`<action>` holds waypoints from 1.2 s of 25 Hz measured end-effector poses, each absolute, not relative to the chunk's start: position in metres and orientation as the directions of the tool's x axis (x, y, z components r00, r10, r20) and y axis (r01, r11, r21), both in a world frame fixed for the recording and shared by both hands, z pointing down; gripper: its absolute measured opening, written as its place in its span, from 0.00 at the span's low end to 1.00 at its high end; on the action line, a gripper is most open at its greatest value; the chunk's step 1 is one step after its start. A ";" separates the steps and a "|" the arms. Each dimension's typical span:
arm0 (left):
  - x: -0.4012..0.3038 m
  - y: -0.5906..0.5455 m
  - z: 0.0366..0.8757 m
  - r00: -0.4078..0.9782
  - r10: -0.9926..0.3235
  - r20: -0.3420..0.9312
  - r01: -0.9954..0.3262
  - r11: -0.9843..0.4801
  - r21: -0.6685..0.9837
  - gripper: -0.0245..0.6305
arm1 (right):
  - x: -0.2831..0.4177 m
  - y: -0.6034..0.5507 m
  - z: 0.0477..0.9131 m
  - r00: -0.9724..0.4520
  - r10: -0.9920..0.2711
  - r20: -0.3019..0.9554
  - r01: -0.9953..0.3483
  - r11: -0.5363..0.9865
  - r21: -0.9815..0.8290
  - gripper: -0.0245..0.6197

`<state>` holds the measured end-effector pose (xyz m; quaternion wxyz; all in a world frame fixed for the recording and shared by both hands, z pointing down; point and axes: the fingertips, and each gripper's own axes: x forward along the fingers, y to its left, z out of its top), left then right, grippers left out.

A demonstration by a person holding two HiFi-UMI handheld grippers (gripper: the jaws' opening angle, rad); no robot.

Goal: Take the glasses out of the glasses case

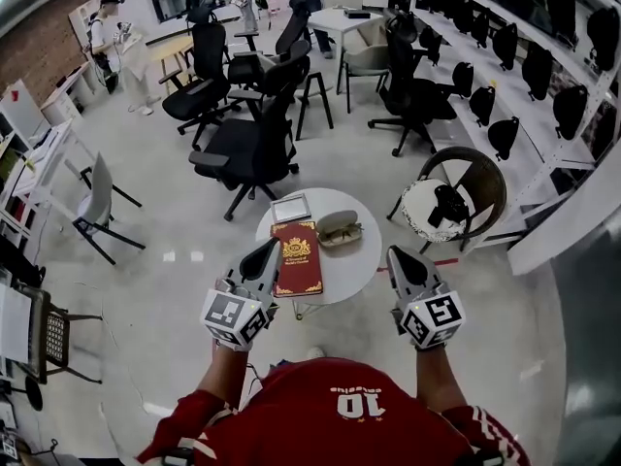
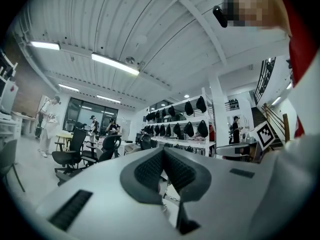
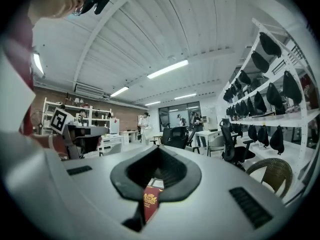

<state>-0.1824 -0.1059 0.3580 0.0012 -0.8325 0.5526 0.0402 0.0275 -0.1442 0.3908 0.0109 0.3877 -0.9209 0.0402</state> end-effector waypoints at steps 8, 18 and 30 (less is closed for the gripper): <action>-0.196 -0.140 0.372 0.429 -0.901 -0.057 -0.900 -0.432 0.060 0.05 | 0.011 -0.165 0.402 -0.679 -0.730 0.076 -0.734 0.674 -0.082 0.06; -0.196 -0.176 0.392 0.427 -0.904 -0.020 -0.894 -0.426 0.141 0.05 | 0.012 -0.194 0.410 -0.667 -0.738 0.107 -0.745 0.659 -0.098 0.06; -0.182 -0.259 0.392 0.437 -0.899 -0.032 -0.897 -0.438 0.050 0.05 | -0.012 -0.286 0.394 -0.747 -0.663 0.048 -0.664 0.743 -0.079 0.06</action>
